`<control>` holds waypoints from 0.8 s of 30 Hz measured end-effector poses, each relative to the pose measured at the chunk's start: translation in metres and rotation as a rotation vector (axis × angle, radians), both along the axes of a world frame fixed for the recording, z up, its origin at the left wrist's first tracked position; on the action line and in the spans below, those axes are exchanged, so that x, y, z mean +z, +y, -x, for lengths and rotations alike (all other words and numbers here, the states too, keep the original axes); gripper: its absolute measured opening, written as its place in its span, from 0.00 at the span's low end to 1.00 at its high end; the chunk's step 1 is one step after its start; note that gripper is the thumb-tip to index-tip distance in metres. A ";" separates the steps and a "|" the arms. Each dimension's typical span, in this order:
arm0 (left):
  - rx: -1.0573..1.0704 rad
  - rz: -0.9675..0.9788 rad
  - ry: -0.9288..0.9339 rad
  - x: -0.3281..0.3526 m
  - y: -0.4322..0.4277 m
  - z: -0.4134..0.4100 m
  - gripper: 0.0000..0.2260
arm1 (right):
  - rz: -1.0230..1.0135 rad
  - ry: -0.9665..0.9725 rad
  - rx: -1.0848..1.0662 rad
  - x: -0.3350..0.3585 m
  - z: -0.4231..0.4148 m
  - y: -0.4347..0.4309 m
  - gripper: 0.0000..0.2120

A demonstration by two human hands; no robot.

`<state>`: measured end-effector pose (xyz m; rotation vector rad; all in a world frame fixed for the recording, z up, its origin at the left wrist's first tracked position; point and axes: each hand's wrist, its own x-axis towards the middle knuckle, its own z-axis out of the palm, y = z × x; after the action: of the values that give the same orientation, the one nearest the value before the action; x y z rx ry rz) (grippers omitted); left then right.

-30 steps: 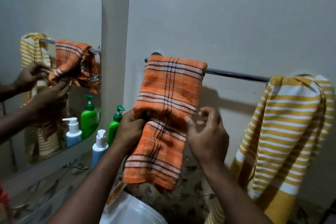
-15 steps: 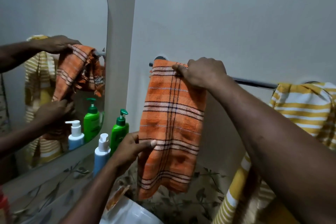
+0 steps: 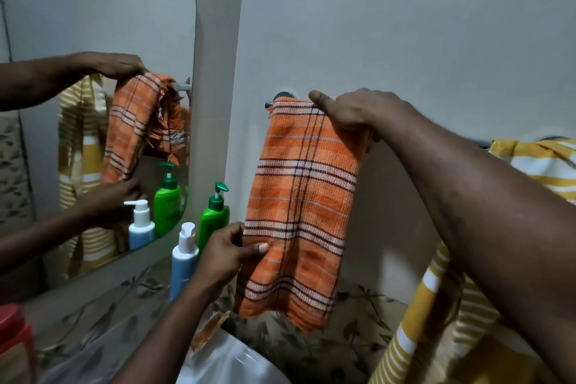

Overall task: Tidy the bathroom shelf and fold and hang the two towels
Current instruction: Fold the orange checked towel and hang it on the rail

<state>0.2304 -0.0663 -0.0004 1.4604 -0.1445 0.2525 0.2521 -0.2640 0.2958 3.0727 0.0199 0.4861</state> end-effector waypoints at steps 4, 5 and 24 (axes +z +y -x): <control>-0.050 0.081 0.031 0.005 -0.001 0.001 0.20 | 0.082 -0.088 0.004 0.001 -0.005 -0.001 0.50; -0.067 0.084 0.039 0.006 -0.002 0.001 0.19 | 0.171 -0.189 0.034 0.001 -0.005 0.001 0.47; -0.078 0.020 0.048 0.003 -0.003 -0.012 0.16 | -0.140 0.185 0.260 0.007 -0.042 0.016 0.44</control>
<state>0.2423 -0.0690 0.0024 1.4368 -0.1588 0.1546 0.2940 -0.2482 0.3027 3.2578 0.4118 0.2153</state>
